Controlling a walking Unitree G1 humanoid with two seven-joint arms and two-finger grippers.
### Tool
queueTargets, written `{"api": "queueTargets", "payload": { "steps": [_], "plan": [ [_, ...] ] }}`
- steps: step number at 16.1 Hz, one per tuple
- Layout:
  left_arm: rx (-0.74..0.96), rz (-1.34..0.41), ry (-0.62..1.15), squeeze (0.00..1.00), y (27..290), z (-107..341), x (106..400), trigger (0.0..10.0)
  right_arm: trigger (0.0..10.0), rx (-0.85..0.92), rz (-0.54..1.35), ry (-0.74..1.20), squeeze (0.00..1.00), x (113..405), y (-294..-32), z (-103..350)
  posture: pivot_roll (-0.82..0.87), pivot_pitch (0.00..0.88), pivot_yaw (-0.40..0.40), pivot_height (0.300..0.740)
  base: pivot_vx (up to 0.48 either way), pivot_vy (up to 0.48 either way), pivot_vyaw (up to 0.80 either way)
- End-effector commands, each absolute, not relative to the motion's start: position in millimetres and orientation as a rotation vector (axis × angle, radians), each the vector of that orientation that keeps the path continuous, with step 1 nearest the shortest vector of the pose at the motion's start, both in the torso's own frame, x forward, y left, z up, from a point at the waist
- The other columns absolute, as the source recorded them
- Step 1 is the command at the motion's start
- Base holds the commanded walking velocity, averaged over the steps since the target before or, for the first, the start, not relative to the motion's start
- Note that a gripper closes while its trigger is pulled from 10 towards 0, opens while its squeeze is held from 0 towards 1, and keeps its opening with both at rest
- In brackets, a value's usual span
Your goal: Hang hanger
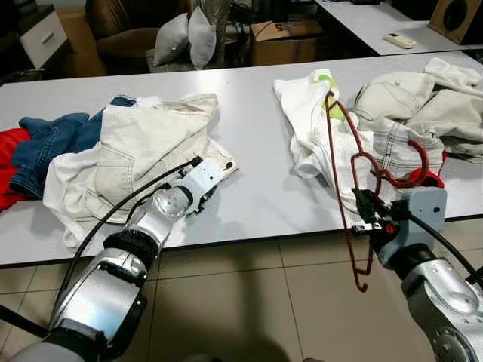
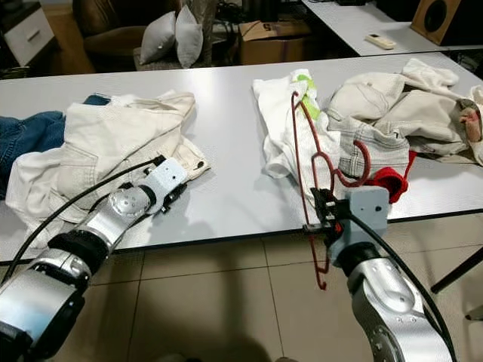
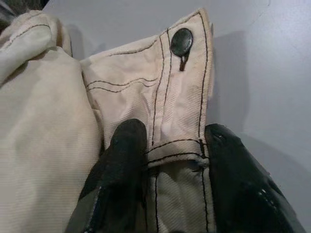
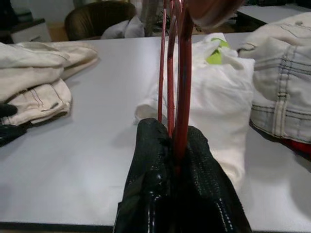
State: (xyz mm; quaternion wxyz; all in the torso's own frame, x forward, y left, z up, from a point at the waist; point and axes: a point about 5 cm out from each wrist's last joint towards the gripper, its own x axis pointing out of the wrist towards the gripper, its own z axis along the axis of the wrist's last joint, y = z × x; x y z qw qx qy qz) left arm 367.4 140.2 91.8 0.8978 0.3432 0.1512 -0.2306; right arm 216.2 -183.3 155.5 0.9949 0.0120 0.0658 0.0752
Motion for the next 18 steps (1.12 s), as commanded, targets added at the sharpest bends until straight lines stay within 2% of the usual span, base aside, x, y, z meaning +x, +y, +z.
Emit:
{"api": "queueTargets", "payload": {
  "steps": [1, 11, 18],
  "plan": [
    [0.715, -0.461, 0.304, 0.00, 145.4, 97.3, 370.6, 0.0, 10.0, 0.030, 0.158, 0.124, 0.00, 216.4, -180.7, 155.4, -0.09, 0.000, 0.078, 0.740, 0.000, 0.000, 0.00],
    [0.610, -0.489, 0.278, 0.00, 136.4, 97.0, 367.7, 0.0, 10.0, 0.032, 0.190, 0.147, 0.00, 214.8, -174.2, 151.8, -0.09, 0.002, 0.062, 0.740, 0.000, 0.000, 0.00],
    [0.407, -0.461, 0.229, 0.00, 130.1, 114.1, 376.4, 0.0, 10.0, 0.031, 0.187, 0.151, 0.00, 212.0, -175.0, 150.8, -0.10, 0.000, 0.071, 0.740, 0.000, 0.000, 0.00]
  ]
}}
